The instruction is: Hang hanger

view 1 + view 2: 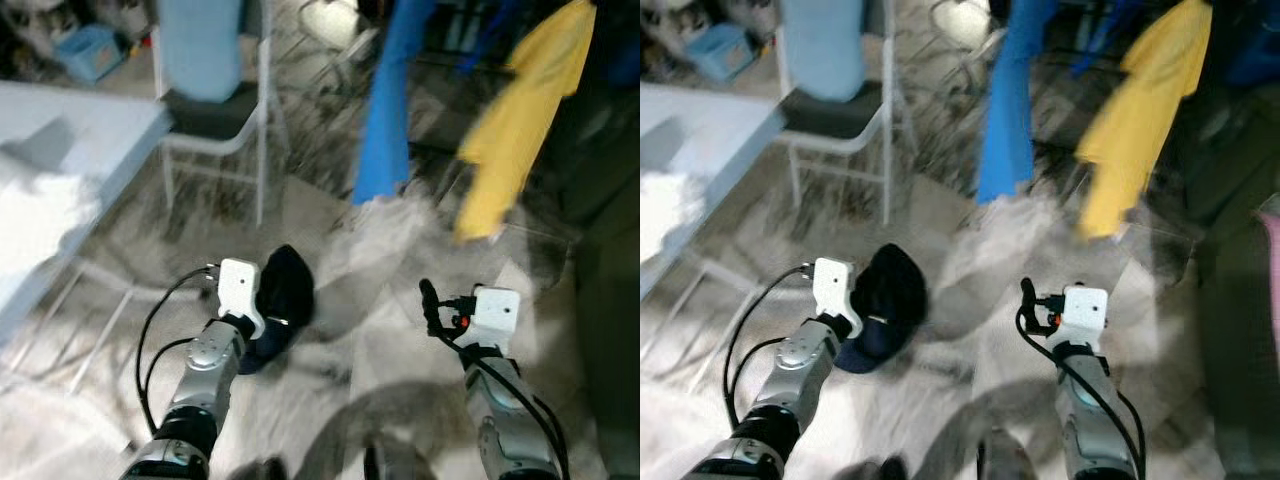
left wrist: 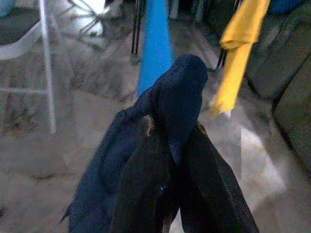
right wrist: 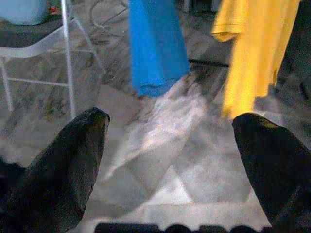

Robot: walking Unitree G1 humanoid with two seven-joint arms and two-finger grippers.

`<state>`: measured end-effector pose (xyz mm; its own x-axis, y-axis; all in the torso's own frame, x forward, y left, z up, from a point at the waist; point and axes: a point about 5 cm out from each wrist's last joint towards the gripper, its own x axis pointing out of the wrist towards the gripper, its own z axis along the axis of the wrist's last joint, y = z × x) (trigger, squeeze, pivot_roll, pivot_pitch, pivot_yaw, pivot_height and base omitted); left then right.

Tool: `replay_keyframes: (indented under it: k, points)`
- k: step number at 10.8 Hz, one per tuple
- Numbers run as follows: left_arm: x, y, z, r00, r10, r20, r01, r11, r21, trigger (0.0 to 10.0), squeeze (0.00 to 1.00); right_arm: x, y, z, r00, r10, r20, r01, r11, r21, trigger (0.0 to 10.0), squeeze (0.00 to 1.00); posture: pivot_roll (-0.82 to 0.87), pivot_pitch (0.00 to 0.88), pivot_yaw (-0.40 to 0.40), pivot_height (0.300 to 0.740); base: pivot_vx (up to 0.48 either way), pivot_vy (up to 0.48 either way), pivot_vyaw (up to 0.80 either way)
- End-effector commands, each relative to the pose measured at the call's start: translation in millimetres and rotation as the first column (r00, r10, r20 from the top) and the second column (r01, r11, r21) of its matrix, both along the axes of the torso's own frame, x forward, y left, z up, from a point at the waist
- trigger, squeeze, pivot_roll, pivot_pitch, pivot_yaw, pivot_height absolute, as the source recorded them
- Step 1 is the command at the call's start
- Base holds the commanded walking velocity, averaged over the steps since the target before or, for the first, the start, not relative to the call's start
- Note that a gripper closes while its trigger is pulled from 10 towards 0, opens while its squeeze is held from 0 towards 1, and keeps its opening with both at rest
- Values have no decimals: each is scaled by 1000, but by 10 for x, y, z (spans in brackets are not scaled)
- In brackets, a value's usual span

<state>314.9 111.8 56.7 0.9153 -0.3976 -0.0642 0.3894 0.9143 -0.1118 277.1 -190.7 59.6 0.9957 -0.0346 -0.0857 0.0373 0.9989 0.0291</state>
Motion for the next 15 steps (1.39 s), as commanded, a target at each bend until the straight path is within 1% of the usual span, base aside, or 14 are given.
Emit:
replay_keyframes:
  k: [1, 3, 4, 5, 6, 7, 8, 9, 10, 11, 12, 13, 14, 15]
  points:
    - [-18, -22, -18, 1000, -11, -1, 11, 1000, 9, 10000, 0, -23, -26, -26, 1000, -14, -15, 14, 1000, 2, 10000, 0, -160, 153, 31, 740, 352, 0, 0]
    - [-16, -28, -34, 1000, -10, -9, 10, 1000, 13, 10000, 0, 1, -36, -24, 1000, -8, -16, 8, 1000, -3, 10000, 0, -162, 142, 23, 740, 352, 0, 0]
    - [-35, 5, -151, 997, -1, -72, 7, 997, 74, 10000, 0, 16, -38, -34, 1000, -2, -21, 1, 1000, -12, 10000, 0, -154, 117, 22, 740, 0, 0, 0]
    - [-56, 74, -201, 997, 31, -76, -21, 993, 119, 10000, 0, 29, -21, -72, 999, 12, -37, -12, 1000, -14, 10000, 0, -153, 99, 20, 740, 0, 0, 0]
    - [-100, 229, -306, 989, 98, -109, -76, 978, 193, 10000, 0, 32, 14, -160, 996, 38, -76, -39, 999, -10, 10000, 0, -141, 74, 16, 740, 0, 0, 0]
    - [-154, 370, -402, 975, 170, -142, -132, 961, 243, 10000, 0, 13, 46, -255, 992, 60, -112, -61, 998, 2, 10000, 0, -137, 68, 15, 740, 0, 0, 0]
    - [-268, 510, -556, 949, 233, -215, -168, 945, 281, 10000, 0, -47, 88, -434, 978, 94, -188, -95, 995, 6, 10000, 0, -137, 68, 15, 740, 0, 0, 0]
    - [-374, 593, -680, 921, 276, -274, -187, 932, 311, 10000, 0, -104, 131, -561, 962, 127, -243, -130, 991, 3, 10000, 0, -109, 53, 4, 740, 0, 0, 0]
    - [-553, 631, -865, 884, 291, -367, -156, 922, 355, 10000, 0, -180, 200, -726, 933, 166, -320, -165, 986, 32, 10000, 0, -100, 44, 1, 740, 0, 0, 0]
    - [-745, 667, -1039, 823, 320, -470, -143, 916, 374, 10000, 0, -267, 263, -882, 896, 184, -404, -178, 983, 53, 10000, 0, -103, 30, 7, 740, 0, 0, 0]
    - [-813, 701, -1087, 805, 337, -489, -140, 908, 395, 10000, 0, -321, 282, -967, 876, 166, -452, -131, 986, 108, 10000, 0, -108, 29, 10, 740, 0, 0, 0]
    - [-817, 703, -1091, 810, 318, -492, -110, 908, 405, 10000, 0, -409, 301, -1069, 845, 147, -513, -107, 988, 108, 10000, 0, -107, 23, 17, 740, 0, 0, 0]
    - [-813, 712, -1084, 822, 294, -488, -78, 907, 414, 10000, 0, -510, 353, -1151, 818, 165, -551, -131, 986, 100, 10000, 0, -110, 16, 29, 740, 0, 0, 0]
    - [-814, 724, -1086, 819, 298, -490, -77, 904, 421, 10000, 0, -591, 384, -1208, 799, 178, -574, -156, 984, 88, 10000, 0, -106, 11, 36, 740, 0, 0, 0]
